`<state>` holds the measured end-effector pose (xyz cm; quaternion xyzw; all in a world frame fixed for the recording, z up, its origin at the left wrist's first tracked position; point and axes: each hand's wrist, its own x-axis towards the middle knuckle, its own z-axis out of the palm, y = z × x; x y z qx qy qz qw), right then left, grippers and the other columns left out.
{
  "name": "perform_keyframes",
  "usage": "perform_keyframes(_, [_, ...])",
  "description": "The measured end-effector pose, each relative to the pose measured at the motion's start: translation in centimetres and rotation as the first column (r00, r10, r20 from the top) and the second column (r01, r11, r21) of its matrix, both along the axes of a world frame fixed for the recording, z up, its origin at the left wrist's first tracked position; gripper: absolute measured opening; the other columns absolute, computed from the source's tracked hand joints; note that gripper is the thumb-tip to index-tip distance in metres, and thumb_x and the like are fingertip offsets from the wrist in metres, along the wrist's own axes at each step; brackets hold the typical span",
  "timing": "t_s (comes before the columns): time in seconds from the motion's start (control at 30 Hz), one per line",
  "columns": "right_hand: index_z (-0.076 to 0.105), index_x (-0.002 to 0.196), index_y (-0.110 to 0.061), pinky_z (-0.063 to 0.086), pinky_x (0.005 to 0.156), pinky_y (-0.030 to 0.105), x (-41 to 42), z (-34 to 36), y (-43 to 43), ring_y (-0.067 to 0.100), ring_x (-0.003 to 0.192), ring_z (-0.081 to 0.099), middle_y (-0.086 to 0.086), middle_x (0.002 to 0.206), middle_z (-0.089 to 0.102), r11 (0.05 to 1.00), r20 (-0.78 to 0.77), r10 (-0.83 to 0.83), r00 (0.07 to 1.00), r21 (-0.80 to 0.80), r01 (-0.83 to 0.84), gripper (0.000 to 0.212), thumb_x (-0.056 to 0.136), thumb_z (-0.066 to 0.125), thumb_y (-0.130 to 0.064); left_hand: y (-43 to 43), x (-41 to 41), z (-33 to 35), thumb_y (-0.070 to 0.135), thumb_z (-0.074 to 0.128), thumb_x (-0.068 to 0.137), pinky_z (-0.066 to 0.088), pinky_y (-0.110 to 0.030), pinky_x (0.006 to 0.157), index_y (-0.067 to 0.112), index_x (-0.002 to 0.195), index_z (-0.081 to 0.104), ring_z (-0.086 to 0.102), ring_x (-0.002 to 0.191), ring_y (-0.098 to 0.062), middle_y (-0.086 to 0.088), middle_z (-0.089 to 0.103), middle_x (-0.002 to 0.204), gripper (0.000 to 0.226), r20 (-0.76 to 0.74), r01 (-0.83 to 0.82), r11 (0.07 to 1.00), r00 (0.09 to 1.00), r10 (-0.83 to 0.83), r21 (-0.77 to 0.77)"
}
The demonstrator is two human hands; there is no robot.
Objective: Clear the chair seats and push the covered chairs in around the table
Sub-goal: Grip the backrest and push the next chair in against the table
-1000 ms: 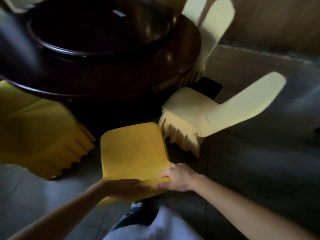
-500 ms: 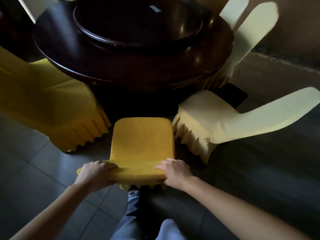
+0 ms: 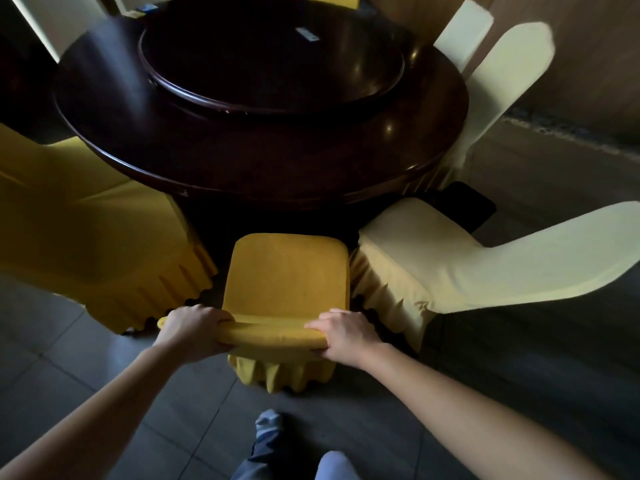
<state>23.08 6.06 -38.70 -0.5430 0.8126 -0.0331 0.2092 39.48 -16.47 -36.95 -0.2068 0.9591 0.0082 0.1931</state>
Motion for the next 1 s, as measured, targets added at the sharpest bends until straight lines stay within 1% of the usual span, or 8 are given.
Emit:
perform_keyframes(0.23, [0.063,0.102,-0.029,0.049,0.078,0.037,-3.3,0.5,-1.8,0.022,0.102,0.055,-0.002,0.102,0.063,0.998,0.063,-0.056,0.996,0.022,0.054,0.029,0.077,0.067,-0.042,-2.4,-3.3,-1.7,0.070,0.060,0.067,0.053,-0.026,0.070,0.046,0.117,0.058,0.065,0.089,-0.010,0.013,0.069,0.100,0.055,-0.060,0.016,1.000,0.998,-0.016,-0.013])
perform_keyframes(0.43, [0.044,0.080,-0.030,0.045,0.068,0.036,-3.9,0.1,-1.7,0.023,0.092,0.055,-0.001,0.095,0.059,0.988,0.090,-0.138,0.986,0.082,0.131,0.033,0.072,0.070,-0.049,-2.9,-4.3,-2.5,0.079,0.056,0.063,0.050,-0.024,0.067,0.042,0.108,0.061,0.065,0.088,-0.008,0.014,0.068,0.096,0.059,-0.026,0.062,0.996,0.998,-0.061,0.057])
perform_keyframes(0.57, [0.049,0.091,-0.029,0.041,0.065,0.033,-3.8,0.7,-1.3,0.025,0.085,0.055,0.000,0.097,0.053,0.970,0.148,-0.227,0.963,0.122,0.210,0.034,0.073,0.071,-0.048,-3.5,-6.3,-1.2,0.088,0.052,0.056,0.052,-0.026,0.073,0.034,0.103,0.064,0.062,0.086,-0.009,0.012,0.067,0.097,0.073,0.201,0.113,0.959,0.965,-0.168,0.260])
perform_keyframes(0.67, [0.055,0.107,-0.028,0.041,0.069,0.032,-4.2,0.8,0.0,0.022,0.092,0.056,0.001,0.105,0.057,0.972,0.210,-0.231,0.950,0.084,0.218,0.039,0.078,0.068,-0.050,-2.0,-9.0,-0.3,0.081,0.033,0.078,0.042,-0.027,0.073,0.021,0.107,0.058,0.057,0.084,-0.014,0.001,0.064,0.100,0.071,0.290,0.084,0.899,0.930,-0.226,0.430])
perform_keyframes(0.73, [0.056,0.118,-0.028,0.043,0.088,0.037,-5.2,0.5,1.5,0.021,0.110,0.053,-0.001,0.119,0.058,0.976,0.219,-0.219,0.951,0.032,0.217,0.048,0.079,0.066,-0.054,0.1,-10.8,0.0,0.076,0.014,0.083,0.039,-0.027,0.080,0.023,0.124,0.041,0.055,0.096,-0.018,-0.009,0.059,0.119,0.072,0.223,0.131,0.878,0.940,-0.257,0.461])
perform_keyframes(0.8, [0.052,0.130,-0.029,0.025,0.111,0.044,-6.5,0.0,3.7,0.017,0.136,0.032,-0.004,0.142,0.047,0.975,0.165,-0.218,0.962,-0.006,0.222,0.060,0.080,0.062,-0.060,2.7,-12.7,0.1,0.090,0.017,0.069,0.035,-0.033,0.103,0.022,0.143,0.032,0.045,0.128,-0.021,-0.007,0.041,0.147,0.102,0.106,0.120,0.867,0.975,-0.194,0.484])
perform_keyframes(0.9, [0.039,0.141,-0.031,0.008,0.116,0.051,-8.9,0.5,8.2,0.011,0.146,-0.001,-0.008,0.159,0.017,0.939,0.132,-0.332,0.934,-0.043,0.340,0.060,0.088,0.051,-0.058,7.7,-16.4,0.9,0.100,-0.003,0.039,0.006,-0.041,0.118,0.024,0.151,0.010,0.010,0.146,-0.015,0.002,0.008,0.160,0.137,-0.009,0.270,0.846,0.954,-0.300,0.459])
perform_keyframes(1.0, [0.031,0.144,-0.034,0.004,0.117,0.054,-12.0,1.3,14.1,0.014,0.147,-0.010,-0.008,0.161,0.003,0.917,0.005,-0.392,0.920,-0.075,0.391,0.056,0.093,0.043,-0.054,14.3,-21.4,1.8,0.092,0.019,0.063,-0.005,-0.041,0.117,0.021,0.152,-0.002,-0.008,0.146,-0.018,-0.001,-0.009,0.159,0.115,-0.145,0.408,0.808,0.912,-0.384,0.424])
